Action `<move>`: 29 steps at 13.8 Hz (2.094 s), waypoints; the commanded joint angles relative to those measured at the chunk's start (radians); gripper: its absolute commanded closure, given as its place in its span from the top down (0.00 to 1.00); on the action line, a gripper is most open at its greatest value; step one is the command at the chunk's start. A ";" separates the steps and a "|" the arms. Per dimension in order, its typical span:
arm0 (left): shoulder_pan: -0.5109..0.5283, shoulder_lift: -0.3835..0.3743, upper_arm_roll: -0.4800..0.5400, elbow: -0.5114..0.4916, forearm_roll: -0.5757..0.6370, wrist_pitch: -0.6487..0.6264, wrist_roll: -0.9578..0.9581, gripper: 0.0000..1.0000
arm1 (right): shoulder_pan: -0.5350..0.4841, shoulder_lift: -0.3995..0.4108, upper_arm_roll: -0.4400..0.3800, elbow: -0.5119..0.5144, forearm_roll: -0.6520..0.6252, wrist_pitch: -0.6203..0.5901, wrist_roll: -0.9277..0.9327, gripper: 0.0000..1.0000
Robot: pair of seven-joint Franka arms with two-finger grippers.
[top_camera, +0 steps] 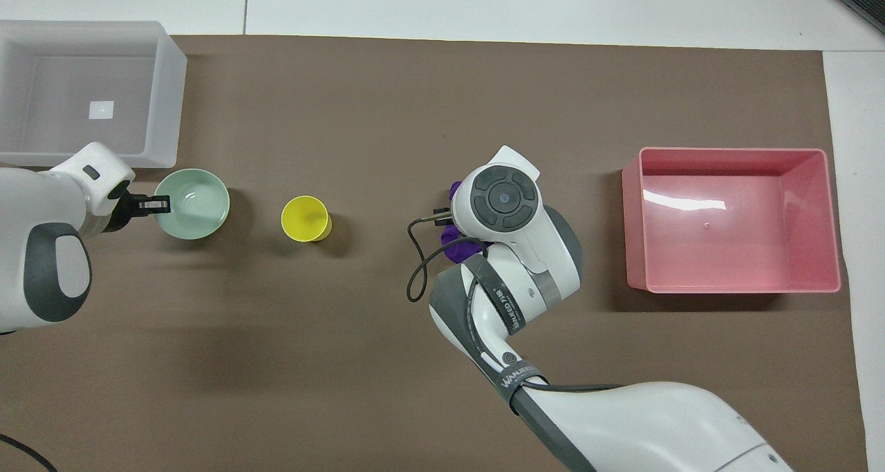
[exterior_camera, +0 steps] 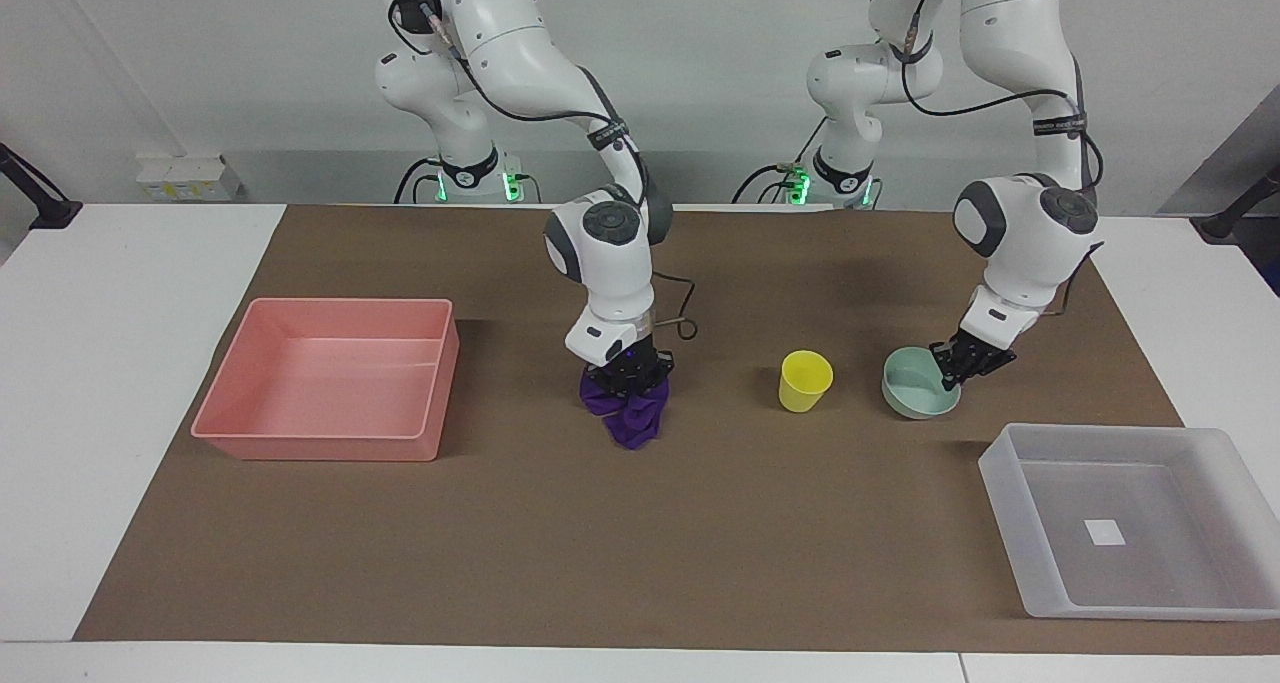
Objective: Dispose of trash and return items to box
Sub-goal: 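Carry the bowl into the clear box while the right gripper carries the bag, then release the bowl in the clear box while the right gripper releases the bag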
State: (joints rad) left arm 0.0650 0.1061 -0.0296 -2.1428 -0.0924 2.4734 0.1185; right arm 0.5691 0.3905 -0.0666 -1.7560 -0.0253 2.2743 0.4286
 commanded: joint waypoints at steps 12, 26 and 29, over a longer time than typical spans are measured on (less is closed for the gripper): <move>0.125 0.414 -0.003 0.765 -0.004 -0.212 -0.005 0.00 | -0.513 -0.269 0.007 -0.097 -0.027 -0.156 -0.529 0.00; 0.142 0.498 0.068 0.578 -0.001 0.085 -0.082 0.00 | -0.646 -0.225 0.005 -0.373 0.033 0.174 -0.665 0.99; 0.145 0.489 0.068 0.574 -0.001 0.072 -0.077 0.07 | -0.643 -0.225 0.005 -0.359 0.031 0.174 -0.660 1.00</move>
State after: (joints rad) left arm 0.2141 0.6467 0.0273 -1.4979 -0.0929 2.5417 0.0443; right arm -0.0586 0.1705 -0.0746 -2.1137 -0.0154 2.4292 -0.2162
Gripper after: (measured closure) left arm 0.965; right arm 0.502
